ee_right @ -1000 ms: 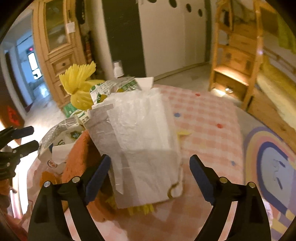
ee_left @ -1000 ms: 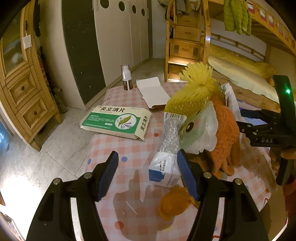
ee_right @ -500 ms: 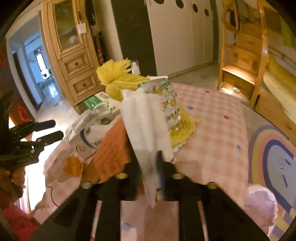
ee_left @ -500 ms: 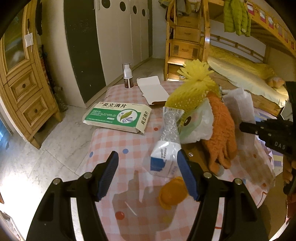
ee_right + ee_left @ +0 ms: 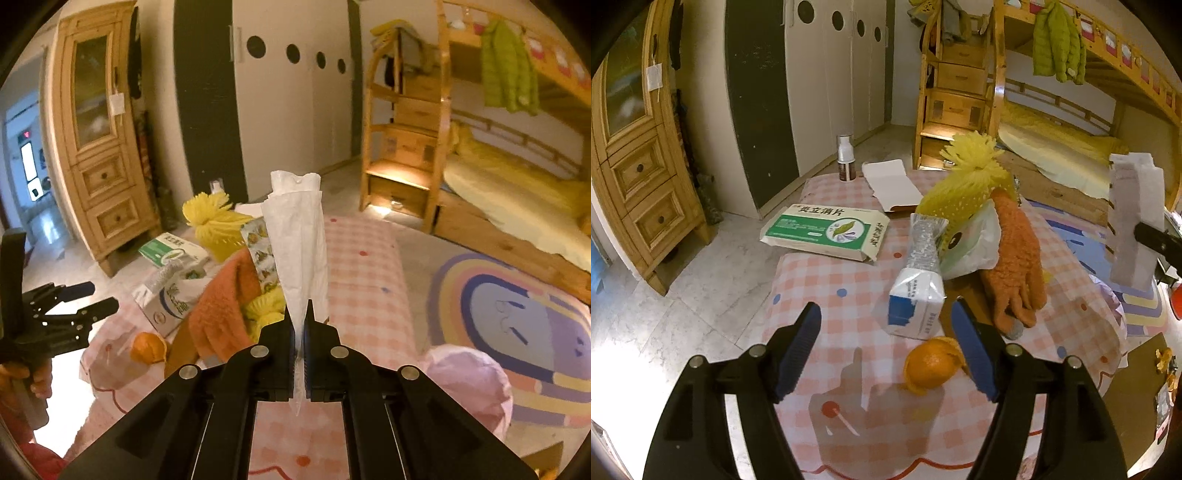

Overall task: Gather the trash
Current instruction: 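Grasp the white-blue milk carton with the left gripper while the right gripper holds the tissue, then carry the tissue and carton to the pink bin and release both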

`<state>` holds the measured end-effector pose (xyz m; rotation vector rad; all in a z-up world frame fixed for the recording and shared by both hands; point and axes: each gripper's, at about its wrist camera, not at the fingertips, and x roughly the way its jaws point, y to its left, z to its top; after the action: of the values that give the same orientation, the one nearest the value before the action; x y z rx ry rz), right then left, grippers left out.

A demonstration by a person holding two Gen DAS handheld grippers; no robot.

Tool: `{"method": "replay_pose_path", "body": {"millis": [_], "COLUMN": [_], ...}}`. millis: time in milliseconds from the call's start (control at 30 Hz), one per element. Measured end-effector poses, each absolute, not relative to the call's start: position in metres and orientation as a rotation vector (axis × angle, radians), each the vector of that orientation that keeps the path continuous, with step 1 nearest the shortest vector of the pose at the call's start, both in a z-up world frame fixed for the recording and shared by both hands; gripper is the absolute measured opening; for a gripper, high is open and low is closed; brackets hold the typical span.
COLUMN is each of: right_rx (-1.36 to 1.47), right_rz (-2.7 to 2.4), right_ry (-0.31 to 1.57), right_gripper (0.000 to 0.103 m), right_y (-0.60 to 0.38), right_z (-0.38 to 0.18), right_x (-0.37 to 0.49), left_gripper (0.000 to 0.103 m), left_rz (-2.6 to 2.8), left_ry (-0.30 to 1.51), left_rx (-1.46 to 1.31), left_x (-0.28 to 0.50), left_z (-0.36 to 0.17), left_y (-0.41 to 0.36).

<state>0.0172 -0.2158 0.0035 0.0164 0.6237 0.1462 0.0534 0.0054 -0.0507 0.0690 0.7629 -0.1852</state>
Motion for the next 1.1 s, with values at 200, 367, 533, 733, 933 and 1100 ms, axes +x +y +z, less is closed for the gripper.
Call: {"method": "replay_pose_path", "body": {"millis": [200, 367, 533, 733, 933, 1100], "right_rx": [0.028, 0.042, 0.041, 0.035, 0.029, 0.034], "right_rz": [0.147, 0.145, 0.145, 0.152, 0.162, 0.166], "right_ry": [0.64, 0.646, 0.654, 0.649, 0.633, 0.632], "right_gripper": [0.003, 0.004, 0.004, 0.004, 0.004, 0.004], "right_y": [-0.221, -0.226, -0.223, -0.218, -0.218, -0.216], "right_z": [-0.004, -0.006, -0.009, -0.007, -0.003, -0.006], "right_x": [0.007, 0.0, -0.003, -0.006, -0.009, -0.01], "left_gripper": [0.069, 0.06, 0.043, 0.038, 0.038, 0.038], "left_rz": [-0.195, -0.198, -0.217, -0.224, -0.232, -0.265], "left_ry": [0.791, 0.828, 0.842, 0.793, 0.682, 0.632], "left_rx": [0.138, 0.182, 0.214, 0.172, 0.1, 0.085], "left_x": [0.072, 0.085, 0.087, 0.079, 0.05, 0.027], "left_z": [-0.069, -0.084, -0.093, -0.079, -0.033, -0.011], "left_y": [-0.014, -0.024, -0.029, -0.019, 0.004, 0.002]}}
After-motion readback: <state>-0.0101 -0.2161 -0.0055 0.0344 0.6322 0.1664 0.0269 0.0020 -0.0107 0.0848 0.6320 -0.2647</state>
